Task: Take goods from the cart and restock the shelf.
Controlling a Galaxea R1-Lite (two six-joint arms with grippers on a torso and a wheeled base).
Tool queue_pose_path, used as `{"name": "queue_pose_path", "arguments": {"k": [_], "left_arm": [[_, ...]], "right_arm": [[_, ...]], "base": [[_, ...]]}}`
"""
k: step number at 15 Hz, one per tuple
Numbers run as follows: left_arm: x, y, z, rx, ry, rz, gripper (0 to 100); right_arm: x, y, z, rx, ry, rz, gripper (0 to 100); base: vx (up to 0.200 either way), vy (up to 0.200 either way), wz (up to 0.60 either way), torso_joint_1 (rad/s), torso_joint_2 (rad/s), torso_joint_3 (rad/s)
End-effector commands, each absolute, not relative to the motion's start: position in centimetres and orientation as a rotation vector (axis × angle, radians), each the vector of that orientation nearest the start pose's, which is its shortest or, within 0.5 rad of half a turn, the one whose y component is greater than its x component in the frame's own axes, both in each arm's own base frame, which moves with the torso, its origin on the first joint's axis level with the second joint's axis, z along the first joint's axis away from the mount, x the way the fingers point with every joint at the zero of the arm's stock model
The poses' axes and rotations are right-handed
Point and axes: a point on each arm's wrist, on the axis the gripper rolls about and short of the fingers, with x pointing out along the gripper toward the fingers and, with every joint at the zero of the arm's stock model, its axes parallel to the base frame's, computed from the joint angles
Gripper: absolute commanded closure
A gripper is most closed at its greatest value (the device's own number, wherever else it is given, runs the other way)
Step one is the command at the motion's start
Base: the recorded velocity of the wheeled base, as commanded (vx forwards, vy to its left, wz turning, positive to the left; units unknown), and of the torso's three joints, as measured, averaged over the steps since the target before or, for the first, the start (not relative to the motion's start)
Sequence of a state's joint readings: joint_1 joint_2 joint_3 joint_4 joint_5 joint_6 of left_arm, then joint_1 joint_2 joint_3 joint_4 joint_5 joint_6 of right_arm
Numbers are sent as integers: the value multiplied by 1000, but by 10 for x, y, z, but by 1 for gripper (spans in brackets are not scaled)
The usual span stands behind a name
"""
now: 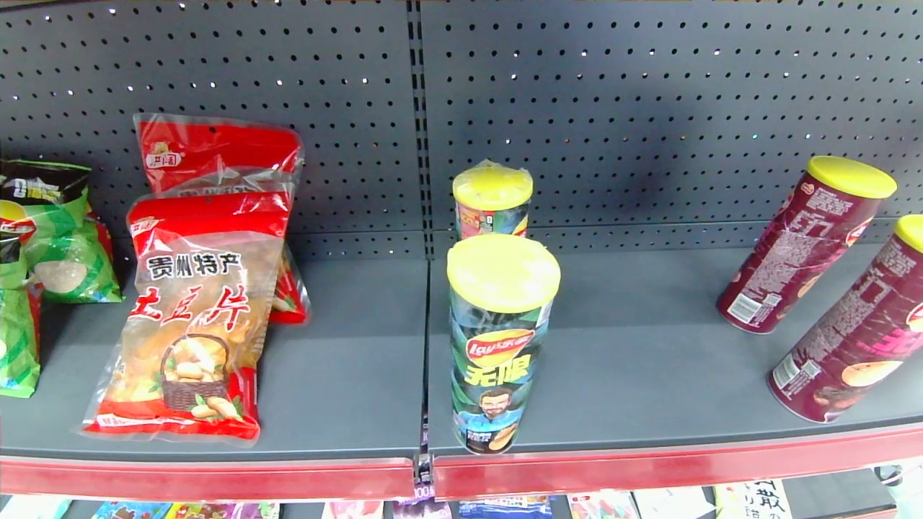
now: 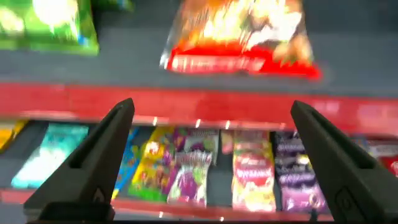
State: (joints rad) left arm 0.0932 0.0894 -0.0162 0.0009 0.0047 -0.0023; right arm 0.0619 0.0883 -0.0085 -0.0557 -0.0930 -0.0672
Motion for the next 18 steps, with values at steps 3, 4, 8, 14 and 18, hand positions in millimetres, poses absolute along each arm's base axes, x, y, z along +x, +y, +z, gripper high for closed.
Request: {"name": "queue_pose_path", "arguments": {"k": [3, 4, 8, 14, 18], "left_arm": [[-16, -2, 78, -9, 92, 52, 0], [-16, -2, 78, -9, 92, 51, 0], [-21, -1, 77, -2, 26, -55, 0], [-23, -1, 76, -3, 0, -32, 0], [-23, -1, 76, 0, 0, -34, 0]], "right_arm": [[-16, -3, 84, -72, 38, 6, 0], [-16, 0, 88, -60, 36, 144, 0], [-15, -2, 77, 15, 100, 28, 0], [-15, -1, 77, -13, 99, 112, 0], [-15, 0, 77, -40, 96, 120, 0]], "base": [[0, 0, 0, 0, 0, 0], [0, 0, 0, 0, 0, 0], [0, 0, 0, 0, 0, 0], [0, 0, 0, 0, 0, 0], [0, 0, 0, 0, 0, 0]]}}
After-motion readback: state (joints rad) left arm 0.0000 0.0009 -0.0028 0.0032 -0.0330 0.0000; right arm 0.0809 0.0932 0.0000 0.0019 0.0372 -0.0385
